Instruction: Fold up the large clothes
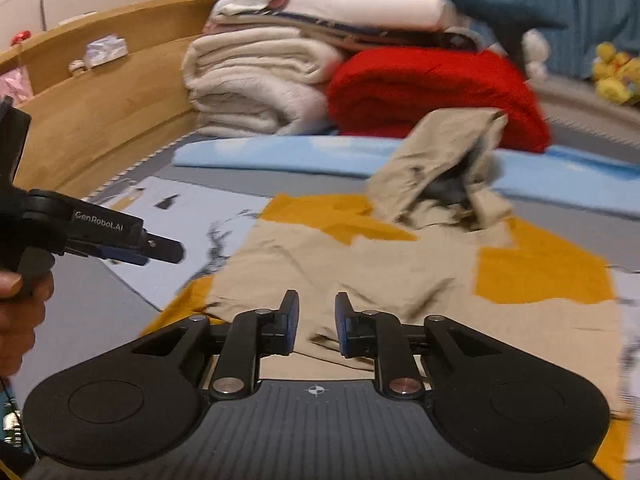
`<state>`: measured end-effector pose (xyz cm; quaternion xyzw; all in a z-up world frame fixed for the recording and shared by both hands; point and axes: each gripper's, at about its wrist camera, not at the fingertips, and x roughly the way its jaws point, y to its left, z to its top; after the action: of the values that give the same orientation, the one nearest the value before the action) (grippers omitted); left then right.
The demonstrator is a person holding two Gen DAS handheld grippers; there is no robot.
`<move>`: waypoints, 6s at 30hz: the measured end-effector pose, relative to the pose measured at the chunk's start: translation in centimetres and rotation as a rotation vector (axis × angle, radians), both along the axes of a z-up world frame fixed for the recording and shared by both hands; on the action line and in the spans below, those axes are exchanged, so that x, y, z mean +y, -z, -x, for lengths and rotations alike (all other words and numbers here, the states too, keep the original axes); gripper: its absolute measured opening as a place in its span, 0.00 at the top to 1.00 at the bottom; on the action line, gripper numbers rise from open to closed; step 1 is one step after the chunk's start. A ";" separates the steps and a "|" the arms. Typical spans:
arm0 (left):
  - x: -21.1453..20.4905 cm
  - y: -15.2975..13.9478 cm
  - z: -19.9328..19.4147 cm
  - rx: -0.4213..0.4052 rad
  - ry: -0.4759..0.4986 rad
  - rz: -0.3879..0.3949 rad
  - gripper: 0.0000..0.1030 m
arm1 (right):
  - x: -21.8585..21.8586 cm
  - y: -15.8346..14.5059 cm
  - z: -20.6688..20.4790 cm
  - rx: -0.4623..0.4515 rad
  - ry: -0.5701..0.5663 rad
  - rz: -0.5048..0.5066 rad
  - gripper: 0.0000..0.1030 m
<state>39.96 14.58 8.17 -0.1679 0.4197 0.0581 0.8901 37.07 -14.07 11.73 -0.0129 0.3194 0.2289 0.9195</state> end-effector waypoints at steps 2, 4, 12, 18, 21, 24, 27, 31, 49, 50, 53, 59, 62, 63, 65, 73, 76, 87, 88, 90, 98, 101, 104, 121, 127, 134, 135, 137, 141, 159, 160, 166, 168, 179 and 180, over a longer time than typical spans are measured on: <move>-0.5 0.6 -0.3 0.007 0.003 -0.005 0.40 | -1.8 -0.9 0.6 -0.007 0.085 -0.015 0.78; -1.4 1.2 -0.7 0.011 0.018 -0.015 0.43 | -3.7 -1.4 1.2 -0.011 0.174 -0.037 0.76; -6.5 3.7 -2.5 -0.012 0.135 -0.016 0.78 | -9.5 3.1 -0.5 0.039 0.416 -0.124 0.75; -9.2 5.7 -4.5 -0.051 0.166 0.044 0.78 | -11.0 7.0 -2.9 0.190 0.473 -0.173 0.75; -11.1 6.9 -5.3 -0.059 0.207 0.073 0.78 | -10.9 7.9 -3.6 0.246 0.494 -0.195 0.75; -13.0 7.7 -5.7 -0.079 0.244 0.054 0.78 | -10.4 8.2 -4.2 0.275 0.487 -0.221 0.75; -14.8 8.4 -6.3 -0.109 0.279 0.022 0.73 | -10.1 8.3 -4.7 0.291 0.488 -0.224 0.75; -16.6 9.7 -7.1 -0.086 0.304 -0.021 0.58 | -10.2 8.6 -5.6 0.327 0.497 -0.249 0.75; -18.8 13.5 -8.7 0.026 0.297 -0.153 0.45 | -11.3 10.4 -6.5 0.421 0.530 -0.221 0.75; -18.6 13.4 -8.7 0.027 0.295 -0.161 0.58 | -11.2 10.5 -6.5 0.425 0.533 -0.222 0.75; -17.4 12.3 -8.4 0.005 0.257 -0.156 0.82 | -11.1 10.5 -6.6 0.428 0.532 -0.216 0.75; -12.0 8.0 -6.0 -0.102 0.014 -0.063 0.87 | -11.0 10.5 -6.8 0.424 0.537 -0.206 0.75; -8.2 7.1 -4.3 -0.111 -0.185 -0.017 0.78 | -10.9 10.5 -6.7 0.419 0.546 -0.202 0.75; -7.1 7.1 -3.8 -0.107 -0.244 0.000 0.75 | -10.9 10.6 -6.7 0.419 0.550 -0.200 0.75; -4.6 7.3 -3.2 -0.092 -0.343 0.044 0.65 | -10.8 10.8 -6.7 0.420 0.557 -0.196 0.74; 1.9 10.7 -2.9 -0.003 -0.444 0.392 0.62 | -11.0 12.3 -7.3 0.460 0.590 -0.197 0.72; 3.6 12.5 -3.3 0.029 -0.473 0.483 0.62 | -11.3 12.8 -7.7 0.475 0.614 -0.200 0.72; 4.8 13.9 -4.2 0.033 -0.469 0.526 0.78 | -13.0 14.2 -8.6 0.528 0.698 -0.271 0.72; 4.7 13.9 -4.2 0.031 -0.466 0.523 0.83 | -13.1 14.2 -8.7 0.531 0.702 -0.275 0.72; 4.6 13.7 -4.2 0.022 -0.459 0.517 0.95 | -13.3 14.3 -8.6 0.532 0.708 -0.280 0.72; 2.6 10.0 -2.9 -0.059 -0.429 0.386 0.97 | -15.0 13.6 -8.4 0.505 0.760 -0.395 0.72; 3.1 10.4 -3.3 -0.035 -0.450 0.352 0.95 | -15.6 13.5 -8.3 0.500 0.788 -0.411 0.72; 3.4 9.6 -3.2 -0.053 -0.497 0.233 0.94 | -15.8 13.6 -8.2 0.518 0.822 -0.388 0.72; -0.3 12.0 -6.1 0.174 -0.214 0.146 0.75 | -14.4 14.2 -9.5 0.491 0.741 -0.280 0.54; -2.5 7.6 -5.8 0.071 -0.140 0.029 0.69 | -14.5 11.4 -9.1 0.433 0.749 -0.250 0.54; -6.2 4.3 -3.7 -0.055 0.013 -0.113 0.68 | -14.2 7.1 -7.2 0.289 0.685 -0.221 0.54; -6.7 4.1 -3.3 -0.064 0.031 -0.127 0.68 | -14.2 6.4 -6.9 0.267 0.676 -0.210 0.54; -7.4 3.7 -2.4 -0.079 0.059 -0.134 0.68 | -14.2 5.2 -5.9 0.217 0.655 -0.176 0.54; -9.0 1.9 -0.1 -0.138 0.122 -0.170 0.68 | -14.3 3.3 -4.0 0.121 0.612 -0.117 0.54; -12.0 -14.1 23.3 -0.188 -0.009 -0.289 0.62 | -16.7 -2.6 3.0 -0.098 0.501 -0.227 0.52; -12.7 -15.4 23.9 -0.206 -0.013 -0.285 0.62 | -16.9 -2.6 3.1 -0.091 0.506 -0.230 0.52; -17.7 -22.0 23.2 -0.323 0.022 -0.216 0.54 | -18.3 -3.3 3.5 -0.107 0.520 -0.277 0.52; -19.4 -23.4 21.7 -0.361 0.057 -0.207 0.46 | -18.9 -3.5 3.5 -0.112 0.526 -0.279 0.52; -23.0 -15.4 -0.8 -0.329 0.142 -0.343 0.57 | -22.1 -2.9 1.4 -0.085 0.589 -0.277 0.52; -23.1 -14.1 -3.1 -0.322 0.155 -0.354 0.63 | -22.1 -2.7 1.1 -0.079 0.591 -0.270 0.52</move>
<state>43.10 -8.51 22.26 0.0163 0.2675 0.0347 0.9628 35.98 -36.20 14.45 0.1937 0.2399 -0.0082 0.9512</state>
